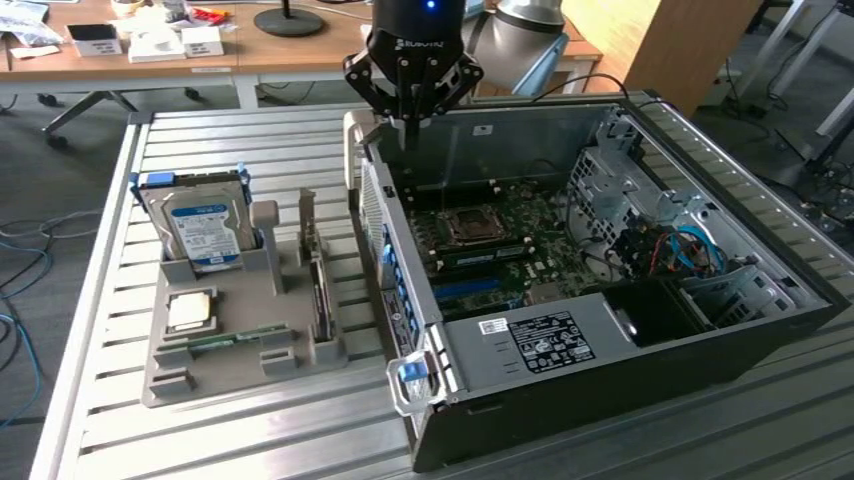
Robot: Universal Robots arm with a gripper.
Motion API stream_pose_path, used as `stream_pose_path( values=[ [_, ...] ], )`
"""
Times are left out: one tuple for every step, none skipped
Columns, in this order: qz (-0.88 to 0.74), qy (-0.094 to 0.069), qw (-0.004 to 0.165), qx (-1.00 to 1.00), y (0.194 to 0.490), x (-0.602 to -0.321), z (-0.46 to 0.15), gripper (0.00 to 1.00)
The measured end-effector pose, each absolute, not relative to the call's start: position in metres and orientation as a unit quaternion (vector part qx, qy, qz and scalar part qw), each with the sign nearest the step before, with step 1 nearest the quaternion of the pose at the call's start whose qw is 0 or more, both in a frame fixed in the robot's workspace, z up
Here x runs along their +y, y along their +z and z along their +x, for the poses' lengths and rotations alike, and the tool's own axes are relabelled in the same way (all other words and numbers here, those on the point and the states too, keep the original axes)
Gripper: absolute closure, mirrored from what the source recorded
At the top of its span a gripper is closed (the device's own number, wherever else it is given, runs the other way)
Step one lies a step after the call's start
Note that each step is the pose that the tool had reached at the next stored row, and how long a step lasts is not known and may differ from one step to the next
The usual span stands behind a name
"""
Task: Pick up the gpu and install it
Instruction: 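Reach for the gpu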
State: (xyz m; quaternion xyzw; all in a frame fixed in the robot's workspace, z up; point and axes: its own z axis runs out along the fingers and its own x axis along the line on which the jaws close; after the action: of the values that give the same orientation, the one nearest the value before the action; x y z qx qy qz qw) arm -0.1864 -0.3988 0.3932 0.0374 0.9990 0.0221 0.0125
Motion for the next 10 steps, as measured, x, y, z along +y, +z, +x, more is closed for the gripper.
stream_pose_path(
  values=[
    [0.037,0.022,0.013,0.999,0.3932,-0.3989,-0.1875,0.89],
    [0.037,0.022,0.013,0.999,0.3932,-0.3989,-0.1885,0.89],
    [0.037,0.022,0.012,0.999,0.3932,-0.3988,-0.1895,0.89],
    [0.037,0.022,0.012,0.999,0.3932,-0.3989,-0.1904,0.89],
    [0.037,0.022,0.013,0.999,0.3932,-0.3989,-0.1914,0.89],
    [0.037,0.022,0.013,0.999,0.3932,-0.3989,-0.1923,0.89],
    [0.037,0.022,0.012,0.999,0.3932,-0.3988,-0.1932,0.89],
    [0.037,0.022,0.013,0.999,0.3932,-0.3989,-0.1940,0.89],
    [0.037,0.022,0.013,0.999,0.3932,-0.3988,-0.1948,0.89],
    [0.037,0.022,0.012,0.999,0.3932,-0.3989,-0.1957,0.89]
  ],
)
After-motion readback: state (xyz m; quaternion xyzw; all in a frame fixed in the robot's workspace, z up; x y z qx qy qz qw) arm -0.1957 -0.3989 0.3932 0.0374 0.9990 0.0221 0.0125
